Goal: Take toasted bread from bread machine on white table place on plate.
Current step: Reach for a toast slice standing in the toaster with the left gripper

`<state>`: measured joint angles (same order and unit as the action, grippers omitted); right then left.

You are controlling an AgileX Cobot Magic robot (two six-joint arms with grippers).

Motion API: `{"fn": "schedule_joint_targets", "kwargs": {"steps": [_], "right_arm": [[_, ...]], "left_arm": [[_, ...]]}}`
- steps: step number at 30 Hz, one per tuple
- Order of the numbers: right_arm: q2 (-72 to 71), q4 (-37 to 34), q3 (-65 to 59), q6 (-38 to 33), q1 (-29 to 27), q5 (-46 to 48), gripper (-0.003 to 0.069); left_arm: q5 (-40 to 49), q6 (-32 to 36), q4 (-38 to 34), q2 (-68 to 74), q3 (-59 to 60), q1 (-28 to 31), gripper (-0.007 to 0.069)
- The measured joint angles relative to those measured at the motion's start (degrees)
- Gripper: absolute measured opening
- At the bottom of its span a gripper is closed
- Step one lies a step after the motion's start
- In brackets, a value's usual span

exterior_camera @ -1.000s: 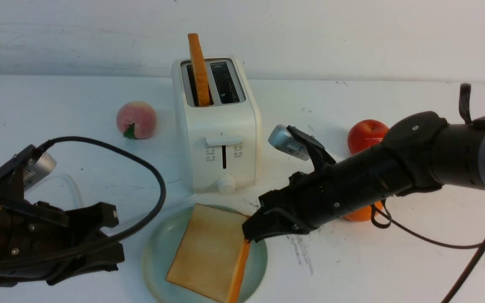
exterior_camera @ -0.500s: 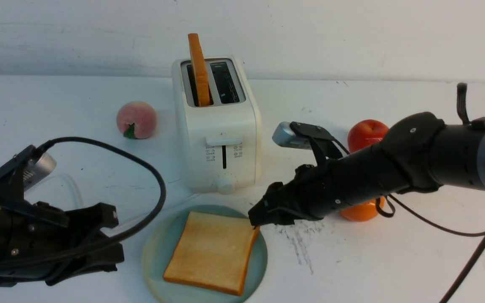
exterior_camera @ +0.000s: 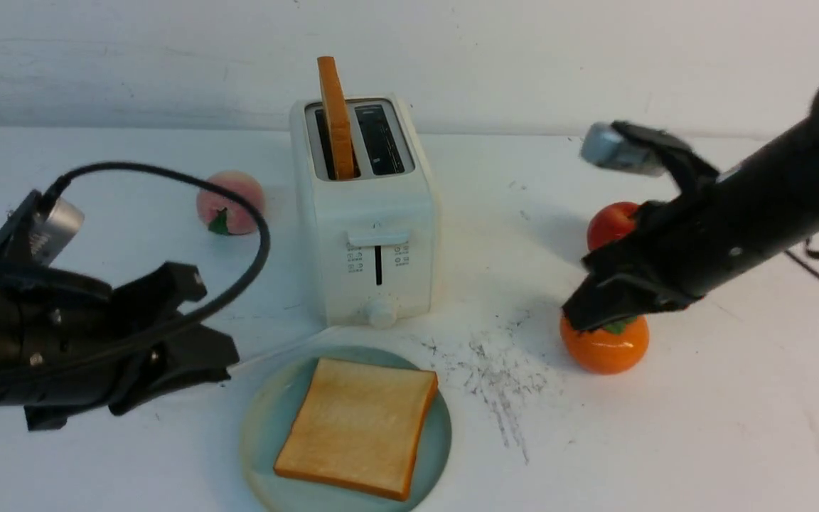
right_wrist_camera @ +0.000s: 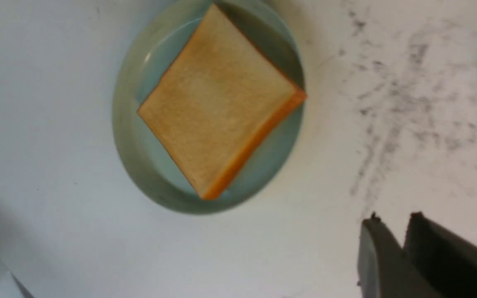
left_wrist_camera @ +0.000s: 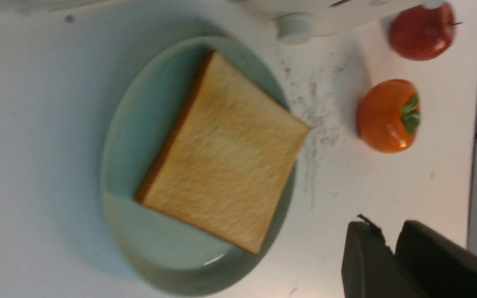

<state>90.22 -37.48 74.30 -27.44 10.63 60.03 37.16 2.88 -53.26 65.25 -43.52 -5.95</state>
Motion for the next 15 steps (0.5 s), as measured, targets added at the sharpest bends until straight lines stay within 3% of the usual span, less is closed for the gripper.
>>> {"fn": "schedule_joint_targets", "kwargs": {"steps": [3,6,11,15], "right_arm": [[-5.3,2.3,0.1,2.1,-3.8,4.8,-0.0014],[-13.0,4.7,0.2,4.7,-7.2,8.2,-0.0017],[-24.5,11.3,-0.6,11.0,-8.4,10.7,-0.001],[-32.5,17.3,-4.5,19.3,-8.5,11.7,-0.0007]], "left_arm": [[2.7,1.6,-1.0,0.0,-5.4,0.0,0.0066],[5.9,2.2,-1.0,0.0,-12.3,0.0,-0.0012],[7.7,1.2,-0.7,0.1,-21.9,0.0,-0.0014],[9.0,-5.8,4.8,1.5,-28.0,-1.1,-0.0014]]}}
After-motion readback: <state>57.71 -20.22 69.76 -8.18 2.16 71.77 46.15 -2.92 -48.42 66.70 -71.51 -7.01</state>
